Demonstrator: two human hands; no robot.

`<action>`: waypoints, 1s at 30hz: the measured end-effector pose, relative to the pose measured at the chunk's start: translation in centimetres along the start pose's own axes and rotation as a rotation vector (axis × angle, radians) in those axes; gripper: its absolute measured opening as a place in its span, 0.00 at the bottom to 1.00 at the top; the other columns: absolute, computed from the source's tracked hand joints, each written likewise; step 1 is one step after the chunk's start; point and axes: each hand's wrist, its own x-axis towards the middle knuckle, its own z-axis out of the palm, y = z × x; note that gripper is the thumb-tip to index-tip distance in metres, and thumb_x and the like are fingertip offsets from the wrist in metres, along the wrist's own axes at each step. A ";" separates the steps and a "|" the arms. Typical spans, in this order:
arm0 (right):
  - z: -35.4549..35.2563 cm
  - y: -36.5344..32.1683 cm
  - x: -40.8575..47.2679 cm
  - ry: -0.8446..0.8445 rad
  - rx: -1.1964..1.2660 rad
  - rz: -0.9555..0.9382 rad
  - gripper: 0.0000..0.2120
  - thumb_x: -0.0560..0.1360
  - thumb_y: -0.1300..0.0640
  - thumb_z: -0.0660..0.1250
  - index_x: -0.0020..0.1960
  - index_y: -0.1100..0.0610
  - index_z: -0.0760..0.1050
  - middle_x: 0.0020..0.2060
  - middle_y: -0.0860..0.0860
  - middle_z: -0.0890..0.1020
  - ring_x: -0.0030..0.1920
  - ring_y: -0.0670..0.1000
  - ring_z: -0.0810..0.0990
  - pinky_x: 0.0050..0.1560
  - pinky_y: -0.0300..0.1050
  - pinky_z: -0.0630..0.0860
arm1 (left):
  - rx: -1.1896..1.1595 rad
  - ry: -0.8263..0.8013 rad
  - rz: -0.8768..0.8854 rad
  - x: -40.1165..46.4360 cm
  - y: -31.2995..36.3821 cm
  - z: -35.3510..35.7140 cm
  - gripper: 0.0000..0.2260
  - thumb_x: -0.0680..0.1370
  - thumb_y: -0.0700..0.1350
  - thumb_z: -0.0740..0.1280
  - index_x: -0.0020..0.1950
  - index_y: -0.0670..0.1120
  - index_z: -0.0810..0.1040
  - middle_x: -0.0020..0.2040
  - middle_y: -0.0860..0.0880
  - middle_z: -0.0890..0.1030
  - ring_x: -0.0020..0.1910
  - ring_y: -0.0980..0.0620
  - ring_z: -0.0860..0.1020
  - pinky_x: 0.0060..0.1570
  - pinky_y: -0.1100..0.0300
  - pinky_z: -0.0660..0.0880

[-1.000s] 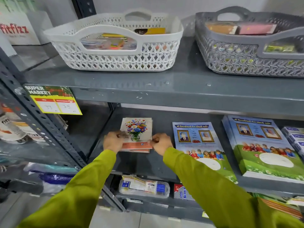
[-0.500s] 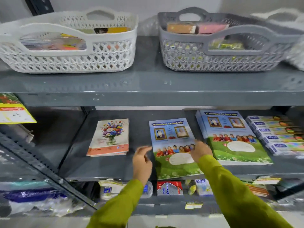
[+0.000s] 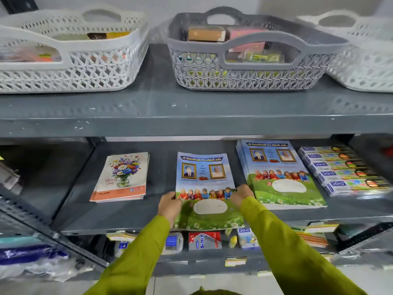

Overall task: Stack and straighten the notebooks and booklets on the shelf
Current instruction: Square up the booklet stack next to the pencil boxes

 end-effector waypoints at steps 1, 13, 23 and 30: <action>0.2 0.6 0.3 -0.024 0.069 -0.013 0.17 0.77 0.64 0.60 0.65 0.63 0.67 0.62 0.60 0.75 0.52 0.57 0.72 0.57 0.49 0.74 | -0.004 0.016 0.013 -0.6 -0.2 0.0 0.09 0.74 0.34 0.68 0.45 0.47 0.83 0.49 0.45 0.87 0.50 0.44 0.84 0.54 0.44 0.81; -1.3 5.9 -7.4 0.004 0.489 -0.482 0.15 0.73 0.70 0.67 0.50 0.50 0.74 0.33 0.52 0.76 0.38 0.51 0.76 0.40 0.36 0.76 | -0.213 0.076 0.222 -7.6 -3.1 -1.1 0.17 0.79 0.37 0.67 0.67 0.49 0.78 0.61 0.51 0.83 0.63 0.51 0.79 0.66 0.48 0.74; -7.6 6.0 -8.0 0.152 0.589 -0.472 0.16 0.73 0.76 0.63 0.45 0.55 0.76 0.34 0.52 0.76 0.38 0.49 0.75 0.40 0.28 0.76 | -0.108 -0.064 0.325 -8.6 0.4 2.6 0.16 0.78 0.40 0.70 0.65 0.50 0.79 0.59 0.51 0.84 0.61 0.50 0.81 0.62 0.47 0.77; -16.0 8.2 -3.5 0.280 0.572 -0.314 0.15 0.74 0.75 0.61 0.61 0.70 0.74 0.43 0.55 0.77 0.51 0.53 0.73 0.55 0.45 0.70 | 0.047 -0.147 0.419 -7.1 6.2 11.6 0.11 0.75 0.37 0.73 0.57 0.46 0.85 0.51 0.50 0.87 0.50 0.54 0.85 0.46 0.66 0.81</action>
